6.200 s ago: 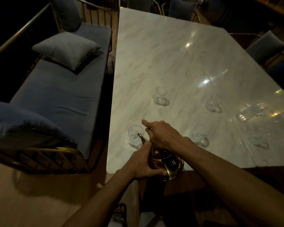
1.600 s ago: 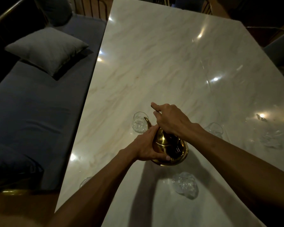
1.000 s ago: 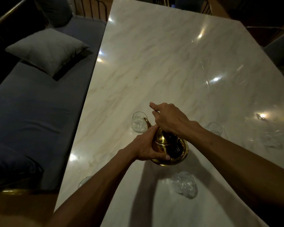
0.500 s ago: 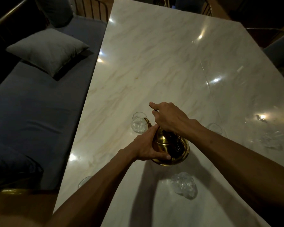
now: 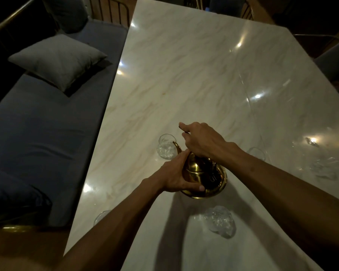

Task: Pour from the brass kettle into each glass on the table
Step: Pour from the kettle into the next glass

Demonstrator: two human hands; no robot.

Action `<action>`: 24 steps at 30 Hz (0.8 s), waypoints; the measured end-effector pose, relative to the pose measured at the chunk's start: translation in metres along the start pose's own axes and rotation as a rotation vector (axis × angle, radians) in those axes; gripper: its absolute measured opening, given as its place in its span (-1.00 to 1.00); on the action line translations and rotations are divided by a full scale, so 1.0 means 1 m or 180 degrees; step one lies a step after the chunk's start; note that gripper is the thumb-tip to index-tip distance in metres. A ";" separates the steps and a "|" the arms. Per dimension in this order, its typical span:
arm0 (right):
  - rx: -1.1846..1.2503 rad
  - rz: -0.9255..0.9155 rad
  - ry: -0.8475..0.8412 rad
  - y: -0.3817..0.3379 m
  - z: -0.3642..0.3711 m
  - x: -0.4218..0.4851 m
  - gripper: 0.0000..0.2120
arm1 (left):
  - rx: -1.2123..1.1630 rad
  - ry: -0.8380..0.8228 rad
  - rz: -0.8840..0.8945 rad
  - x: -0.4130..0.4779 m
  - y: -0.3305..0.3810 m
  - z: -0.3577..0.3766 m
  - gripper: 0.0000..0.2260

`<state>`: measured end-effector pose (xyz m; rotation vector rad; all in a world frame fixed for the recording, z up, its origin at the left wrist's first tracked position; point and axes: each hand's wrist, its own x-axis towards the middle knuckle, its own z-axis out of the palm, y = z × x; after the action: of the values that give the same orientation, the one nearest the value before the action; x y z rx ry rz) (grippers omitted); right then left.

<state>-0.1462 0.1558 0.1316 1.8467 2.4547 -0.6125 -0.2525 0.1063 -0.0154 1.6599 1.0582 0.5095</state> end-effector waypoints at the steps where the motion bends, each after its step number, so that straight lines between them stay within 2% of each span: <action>1: 0.0005 0.0007 -0.0004 0.000 0.000 0.000 -0.59 | -0.0004 -0.0002 -0.0002 0.000 0.000 0.000 0.03; 18: 0.0023 0.0034 0.0003 0.001 -0.001 -0.002 -0.63 | 0.0039 -0.0035 -0.0056 -0.001 0.001 0.001 0.07; 24: 0.0070 0.0102 0.0005 0.001 -0.001 -0.002 -0.58 | 0.0018 -0.0026 -0.0055 -0.002 0.003 0.000 0.07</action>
<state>-0.1449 0.1543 0.1325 1.8909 2.4242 -0.6391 -0.2526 0.1048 -0.0126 1.6551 1.0680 0.4887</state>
